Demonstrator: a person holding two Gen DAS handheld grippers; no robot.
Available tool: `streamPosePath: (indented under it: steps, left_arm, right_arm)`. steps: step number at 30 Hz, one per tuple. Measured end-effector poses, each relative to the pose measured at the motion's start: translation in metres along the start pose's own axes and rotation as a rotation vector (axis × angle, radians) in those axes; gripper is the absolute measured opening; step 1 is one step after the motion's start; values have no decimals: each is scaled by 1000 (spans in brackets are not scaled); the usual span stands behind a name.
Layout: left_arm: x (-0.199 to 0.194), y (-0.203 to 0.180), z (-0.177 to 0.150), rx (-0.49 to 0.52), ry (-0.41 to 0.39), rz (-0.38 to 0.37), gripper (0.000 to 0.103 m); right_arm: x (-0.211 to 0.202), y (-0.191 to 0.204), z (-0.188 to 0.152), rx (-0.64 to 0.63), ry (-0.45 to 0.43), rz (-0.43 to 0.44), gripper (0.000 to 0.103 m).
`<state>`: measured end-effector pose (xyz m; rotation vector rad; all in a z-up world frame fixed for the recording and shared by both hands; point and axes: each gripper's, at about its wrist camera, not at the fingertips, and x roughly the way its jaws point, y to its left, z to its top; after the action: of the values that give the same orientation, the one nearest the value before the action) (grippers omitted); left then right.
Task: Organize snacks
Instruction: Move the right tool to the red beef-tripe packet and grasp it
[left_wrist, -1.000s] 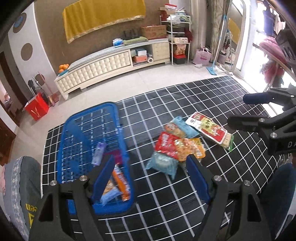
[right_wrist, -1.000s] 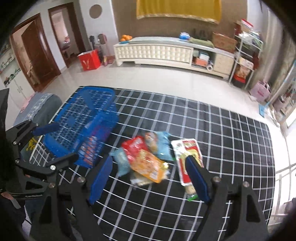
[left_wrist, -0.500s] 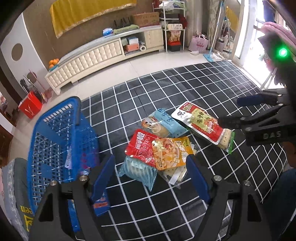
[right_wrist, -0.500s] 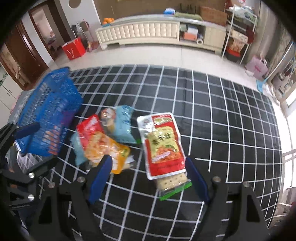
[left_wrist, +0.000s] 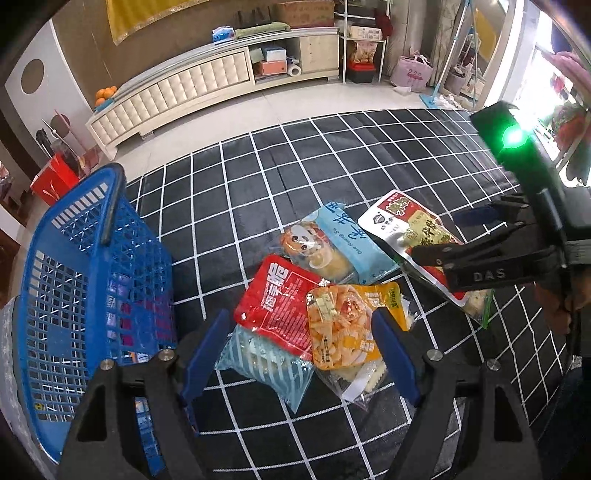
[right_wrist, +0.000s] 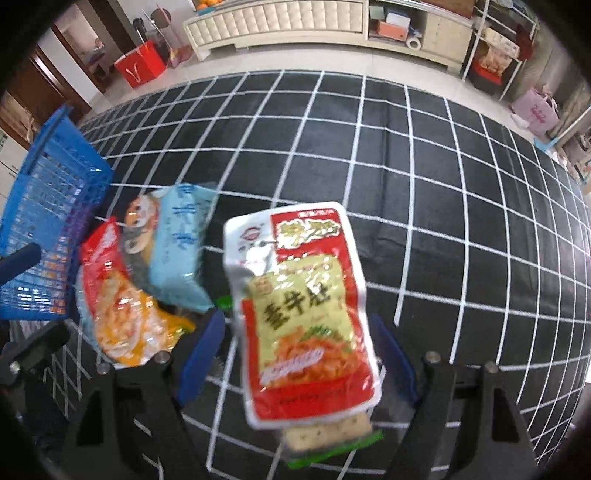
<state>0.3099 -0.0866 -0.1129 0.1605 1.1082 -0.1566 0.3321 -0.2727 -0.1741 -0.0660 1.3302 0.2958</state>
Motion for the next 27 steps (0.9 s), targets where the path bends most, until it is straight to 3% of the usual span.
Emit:
streamPosePath:
  steps: [8, 17, 22, 26, 27]
  left_arm:
    - [5, -4, -2, 9, 8, -27, 78]
    - [-7, 1, -8, -14, 0, -47, 78]
    - [-16, 6, -11, -25, -10, -54, 78]
    - [-20, 9, -13, -24, -15, -51, 78]
    - [-21, 10, -13, -26, -17, -51, 78]
  right_arm:
    - [16, -5, -6, -42, 26, 9, 83]
    - [-12, 12, -26, -86, -3, -24, 44]
    - [-16, 17, -26, -61, 17, -19, 46]
    - [-8, 17, -4, -42, 64, -39, 63]
    - [-5, 17, -3, -41, 74, -42, 71]
